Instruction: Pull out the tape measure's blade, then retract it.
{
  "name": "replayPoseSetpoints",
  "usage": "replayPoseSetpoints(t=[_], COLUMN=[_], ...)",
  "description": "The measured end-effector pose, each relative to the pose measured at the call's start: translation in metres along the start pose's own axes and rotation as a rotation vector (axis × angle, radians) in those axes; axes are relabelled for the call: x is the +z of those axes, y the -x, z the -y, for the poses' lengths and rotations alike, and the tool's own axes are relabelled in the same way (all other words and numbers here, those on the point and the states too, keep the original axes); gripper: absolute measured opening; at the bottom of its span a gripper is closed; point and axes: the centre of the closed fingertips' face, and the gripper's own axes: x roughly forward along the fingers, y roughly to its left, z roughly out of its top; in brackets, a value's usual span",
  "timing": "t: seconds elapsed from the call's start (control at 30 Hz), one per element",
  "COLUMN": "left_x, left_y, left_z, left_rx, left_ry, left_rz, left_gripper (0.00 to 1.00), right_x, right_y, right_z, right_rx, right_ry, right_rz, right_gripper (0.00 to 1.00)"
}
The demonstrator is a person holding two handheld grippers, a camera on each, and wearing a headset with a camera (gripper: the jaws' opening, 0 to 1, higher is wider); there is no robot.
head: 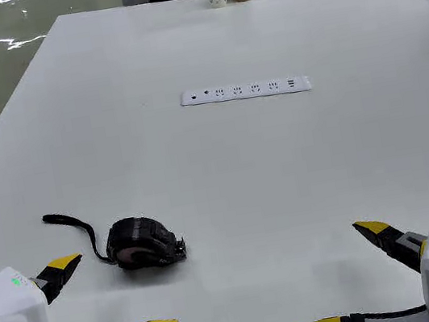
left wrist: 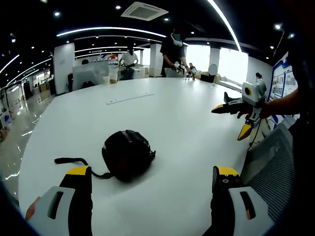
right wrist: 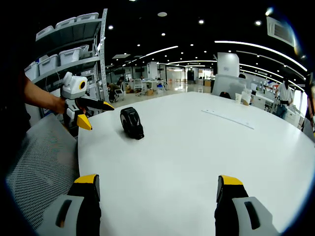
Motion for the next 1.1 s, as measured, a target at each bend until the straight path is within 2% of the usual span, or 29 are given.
replayPoseSetpoints(t=[0.23, 0.53, 1.1], left_x=[0.0019, 0.0007, -0.0006], left_y=[0.0001, 0.0004, -0.0003], left_z=[-0.002, -0.0047, 0.0003], left_rx=[0.006, 0.006, -0.031], left_ry=[-0.016, -0.007, 0.004], left_rz=[0.0, -0.008, -0.022], left_gripper=[0.99, 0.98, 0.99], right_x=[-0.0013, -0.0008, -0.0005], right_y=[0.0007, 0.0017, 0.0037], right_z=[-0.0001, 0.0004, 0.0027], right_rx=[-0.002, -0.004, -0.01], right_ry=[-0.001, 0.003, 0.0], right_rz=[-0.002, -0.001, 0.002], right_gripper=[0.99, 0.99, 0.99])
